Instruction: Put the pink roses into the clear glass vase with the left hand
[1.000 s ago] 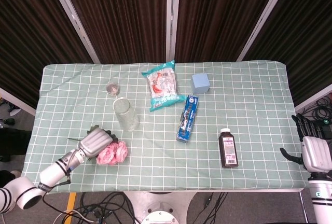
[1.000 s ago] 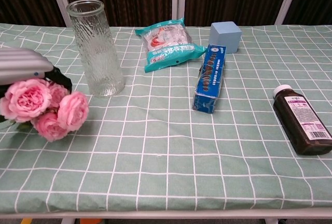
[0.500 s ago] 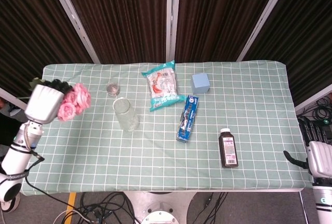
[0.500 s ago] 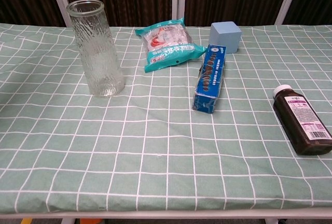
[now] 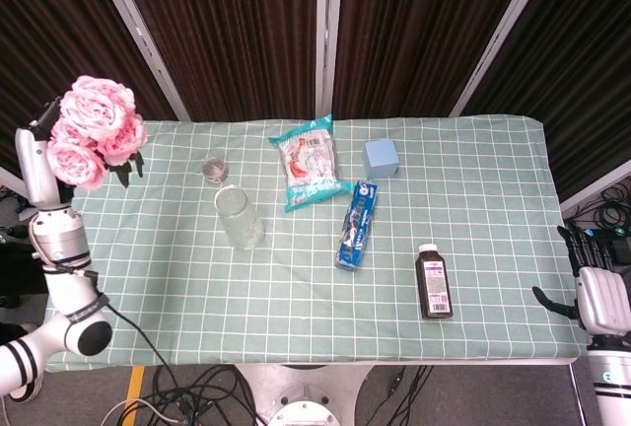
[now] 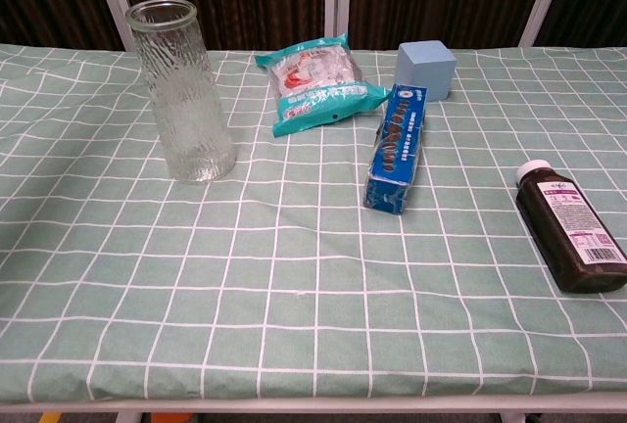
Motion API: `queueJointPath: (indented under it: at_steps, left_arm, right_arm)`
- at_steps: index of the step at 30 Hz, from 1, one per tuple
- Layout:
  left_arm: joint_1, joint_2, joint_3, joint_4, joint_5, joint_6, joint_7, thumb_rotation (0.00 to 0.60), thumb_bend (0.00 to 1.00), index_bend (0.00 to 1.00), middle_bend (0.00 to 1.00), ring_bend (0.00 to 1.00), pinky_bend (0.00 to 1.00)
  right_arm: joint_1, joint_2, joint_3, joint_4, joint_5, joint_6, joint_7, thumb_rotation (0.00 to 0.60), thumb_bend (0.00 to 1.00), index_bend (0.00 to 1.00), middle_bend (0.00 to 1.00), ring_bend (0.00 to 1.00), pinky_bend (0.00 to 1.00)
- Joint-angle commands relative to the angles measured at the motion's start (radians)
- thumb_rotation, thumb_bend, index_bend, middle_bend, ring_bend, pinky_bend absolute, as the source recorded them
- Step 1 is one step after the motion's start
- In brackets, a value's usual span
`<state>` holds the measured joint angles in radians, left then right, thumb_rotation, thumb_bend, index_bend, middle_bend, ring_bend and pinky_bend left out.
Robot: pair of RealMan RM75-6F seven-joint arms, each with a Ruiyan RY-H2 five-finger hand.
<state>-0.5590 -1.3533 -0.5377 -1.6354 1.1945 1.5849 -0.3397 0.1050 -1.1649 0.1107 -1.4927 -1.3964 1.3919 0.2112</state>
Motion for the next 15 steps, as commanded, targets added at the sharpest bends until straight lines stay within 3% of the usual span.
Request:
queueJointPath:
  at_steps: [1,5,15]
  left_arm:
    - [-0.011,-0.035,-0.094,-0.149,-0.16,-0.086,-0.104,0.6,0.24,0.5,0.47,0.43,0.63]
    - [-0.003,-0.008,-0.165,-0.244,-0.312,-0.184,-0.166,0.6,0.24,0.49,0.47,0.43,0.63]
    - [0.014,0.009,-0.212,-0.292,-0.396,-0.246,-0.203,0.6,0.24,0.49,0.47,0.43,0.63]
  right_arm:
    - [0.003,-0.005,0.001,0.009,0.006,-0.01,0.007,0.6,0.11,0.0,0.0,0.0,0.0]
    - [0.004,-0.01,0.002,0.026,0.014,-0.02,0.022,0.6,0.11,0.0,0.0,0.0,0.0]
    - [0.004,-0.015,0.004,0.051,0.024,-0.035,0.047,0.6,0.11,0.0,0.0,0.0,0.0]
